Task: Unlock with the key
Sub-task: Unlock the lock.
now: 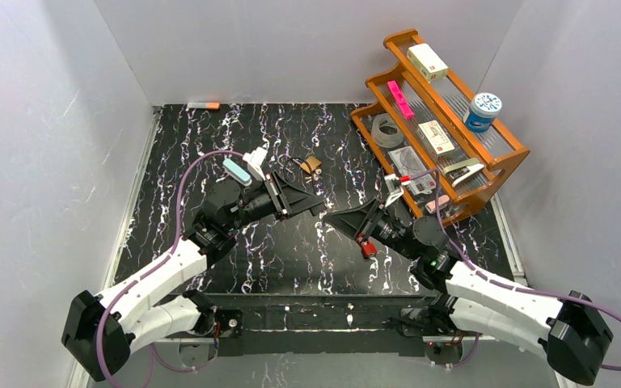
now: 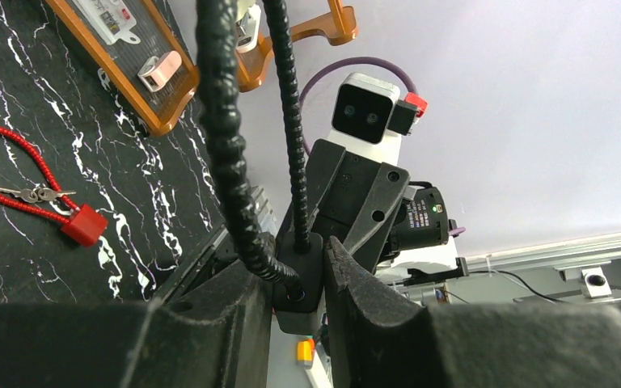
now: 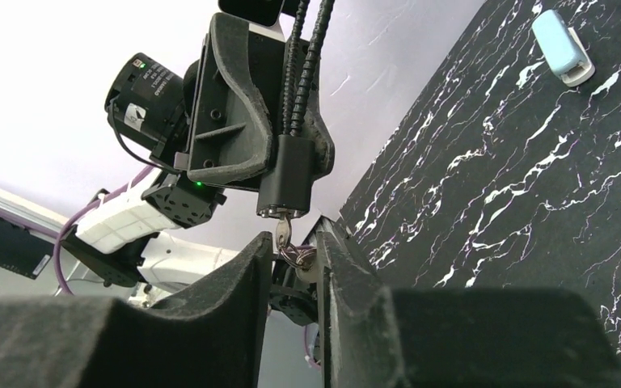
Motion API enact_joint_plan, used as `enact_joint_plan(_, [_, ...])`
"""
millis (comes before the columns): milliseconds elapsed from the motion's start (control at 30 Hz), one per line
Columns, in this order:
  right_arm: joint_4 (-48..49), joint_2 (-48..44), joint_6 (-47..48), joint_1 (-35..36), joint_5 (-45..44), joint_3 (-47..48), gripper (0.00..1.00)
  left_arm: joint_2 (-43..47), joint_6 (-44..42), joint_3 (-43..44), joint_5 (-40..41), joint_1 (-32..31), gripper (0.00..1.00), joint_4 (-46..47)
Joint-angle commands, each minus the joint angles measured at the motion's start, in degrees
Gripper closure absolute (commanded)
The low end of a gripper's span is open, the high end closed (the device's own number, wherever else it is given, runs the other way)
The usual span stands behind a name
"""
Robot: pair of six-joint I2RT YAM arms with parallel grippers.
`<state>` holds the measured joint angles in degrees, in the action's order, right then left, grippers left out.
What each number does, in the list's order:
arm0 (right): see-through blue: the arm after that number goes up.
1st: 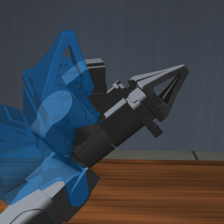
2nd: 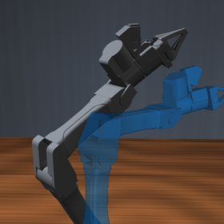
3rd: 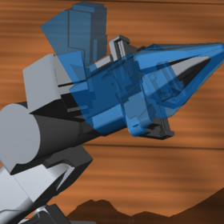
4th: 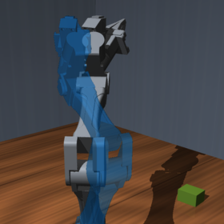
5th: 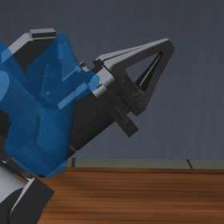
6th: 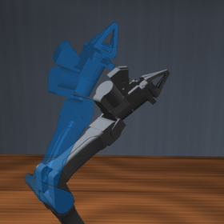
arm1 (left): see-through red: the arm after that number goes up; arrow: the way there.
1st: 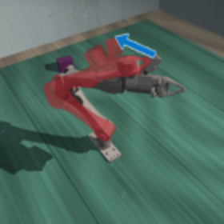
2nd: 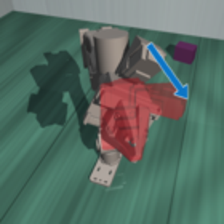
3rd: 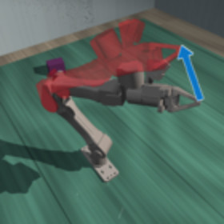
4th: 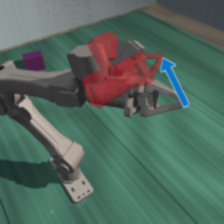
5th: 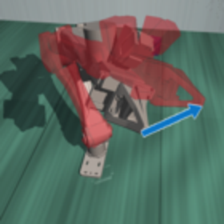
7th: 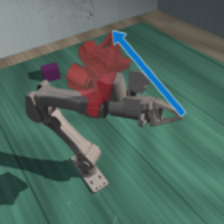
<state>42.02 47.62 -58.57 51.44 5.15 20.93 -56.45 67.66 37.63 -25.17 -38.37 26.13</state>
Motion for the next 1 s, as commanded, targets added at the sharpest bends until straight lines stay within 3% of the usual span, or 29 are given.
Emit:
enact_joint_plan(0, [2.16,0.90,0.32,-0.12,1.71,3.15,0.70,0.63,-0.80,2.58,-1.37,-0.04,1.00,2.27])
enact_joint_plan(367, [6.51,4.21,-1.98,-0.14,0.97,4.03,0.99,1.03,0.69,0.41,-3.08,-0.03,1.00,6.69])
enact_joint_plan(500, [7.47,5.45,-3.04,-0.11,0.00,4.62,0.99,2.09,-1.31,0.47,-4.49,-0.44,1.00,6.73])
enact_joint_plan(733, [-5.28,7.26,-0.85,-0.11,-4.15,12.15,0.99,1.99,-2.88,-1.95,-3.55,-0.85,1.00,4.37])
enact_joint_plan(967, [-2.56,9.17,0.87,-0.34,-4.81,13.37,0.99,2.33,-1.61,-1.26,-2.99,-1.27,1.00,1.60])
